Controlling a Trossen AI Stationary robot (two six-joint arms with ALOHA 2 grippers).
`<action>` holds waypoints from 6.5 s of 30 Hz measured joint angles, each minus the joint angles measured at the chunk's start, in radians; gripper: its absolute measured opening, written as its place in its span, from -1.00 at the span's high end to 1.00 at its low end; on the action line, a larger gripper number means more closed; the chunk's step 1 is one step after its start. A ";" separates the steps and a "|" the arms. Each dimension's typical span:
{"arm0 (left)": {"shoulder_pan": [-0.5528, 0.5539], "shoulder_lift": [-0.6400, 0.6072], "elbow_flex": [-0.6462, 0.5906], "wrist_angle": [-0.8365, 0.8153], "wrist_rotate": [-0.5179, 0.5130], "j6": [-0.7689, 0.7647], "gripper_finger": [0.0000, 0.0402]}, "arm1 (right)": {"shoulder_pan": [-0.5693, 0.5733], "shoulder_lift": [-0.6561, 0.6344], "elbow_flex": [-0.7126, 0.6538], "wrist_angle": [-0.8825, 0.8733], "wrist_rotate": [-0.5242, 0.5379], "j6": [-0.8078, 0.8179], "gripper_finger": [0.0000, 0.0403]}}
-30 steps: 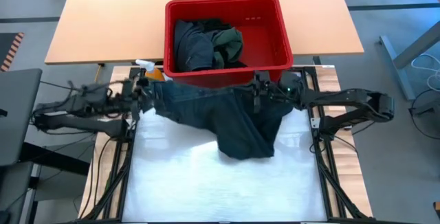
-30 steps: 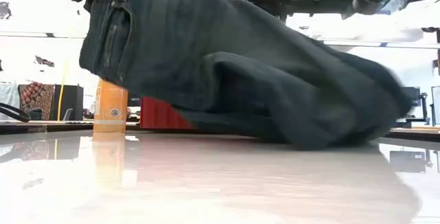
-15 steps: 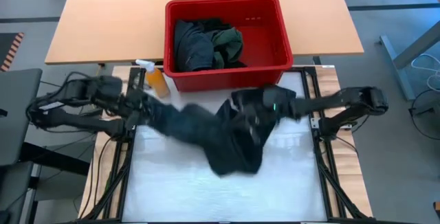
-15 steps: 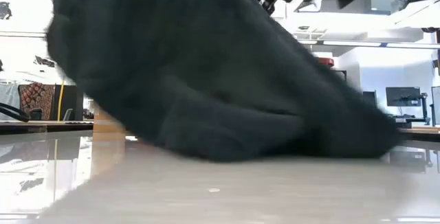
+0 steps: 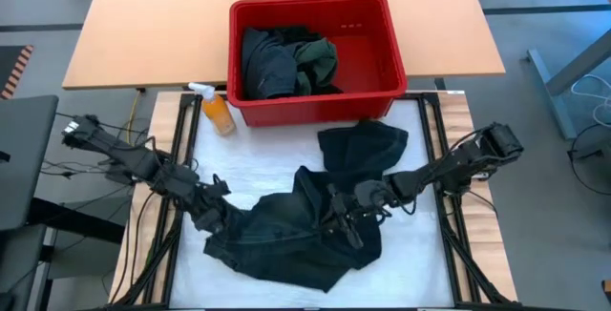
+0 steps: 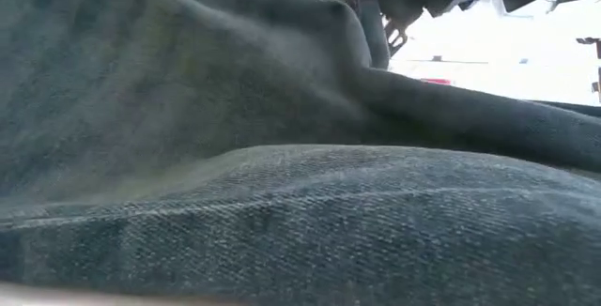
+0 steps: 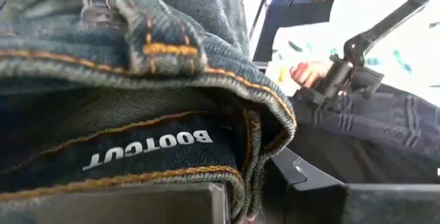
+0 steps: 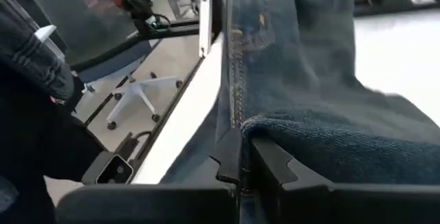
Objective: Fold Laundry from Bin
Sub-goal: Fold the blue pants
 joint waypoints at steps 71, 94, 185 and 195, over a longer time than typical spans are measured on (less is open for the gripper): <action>0.074 0.638 1.276 -1.078 -0.147 0.825 0.88 | -0.379 0.400 0.252 0.576 0.879 -0.449 0.94; -0.549 0.433 -0.003 -0.293 -0.503 -0.321 0.88 | -0.142 0.463 0.175 -0.219 0.800 -0.287 0.94; -0.193 0.349 -0.348 0.153 0.464 0.039 -0.12 | -0.931 -0.355 -0.158 -1.037 0.354 0.265 -0.20; -0.192 0.348 -0.347 0.154 0.452 0.028 -0.12 | -0.960 -0.250 -0.158 -0.986 0.264 0.123 -0.03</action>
